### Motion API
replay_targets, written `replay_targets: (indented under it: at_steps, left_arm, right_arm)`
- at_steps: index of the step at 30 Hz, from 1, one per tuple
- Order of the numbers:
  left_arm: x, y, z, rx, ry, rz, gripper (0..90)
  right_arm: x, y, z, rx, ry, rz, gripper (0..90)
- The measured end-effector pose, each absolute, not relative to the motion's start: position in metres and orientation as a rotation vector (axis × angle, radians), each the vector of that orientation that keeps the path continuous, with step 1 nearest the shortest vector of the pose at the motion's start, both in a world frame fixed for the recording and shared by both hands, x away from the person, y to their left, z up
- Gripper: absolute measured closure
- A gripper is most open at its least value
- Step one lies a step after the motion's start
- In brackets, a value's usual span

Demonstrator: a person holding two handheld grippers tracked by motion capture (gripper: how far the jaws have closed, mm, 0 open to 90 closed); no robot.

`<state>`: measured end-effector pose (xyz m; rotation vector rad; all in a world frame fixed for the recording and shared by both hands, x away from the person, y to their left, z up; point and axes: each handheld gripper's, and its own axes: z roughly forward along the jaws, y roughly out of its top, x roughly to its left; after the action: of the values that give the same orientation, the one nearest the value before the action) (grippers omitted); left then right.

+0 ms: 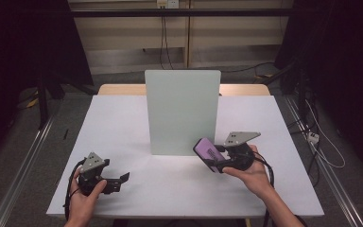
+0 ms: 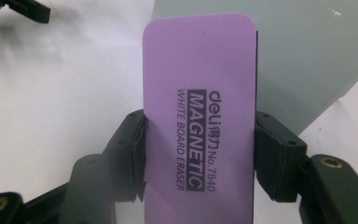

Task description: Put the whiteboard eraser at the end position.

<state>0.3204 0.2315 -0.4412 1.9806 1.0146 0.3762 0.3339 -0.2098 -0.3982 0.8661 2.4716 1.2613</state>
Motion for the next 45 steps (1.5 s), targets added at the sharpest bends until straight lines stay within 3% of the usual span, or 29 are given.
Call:
replay_targets:
  at_steps: [22, 45]
  left_arm:
    - [0.32, 0.228, -0.44, 1.997, 0.999, 0.382, 6.1]
    - [0.32, 0.228, -0.44, 1.997, 0.996, 0.383, 6.1]
  right_arm:
    - [0.319, -0.189, -0.402, 0.777, 2.685, 1.227, 41.7]
    - [0.339, -0.151, -0.41, 0.666, 2.858, 1.085, 41.6]
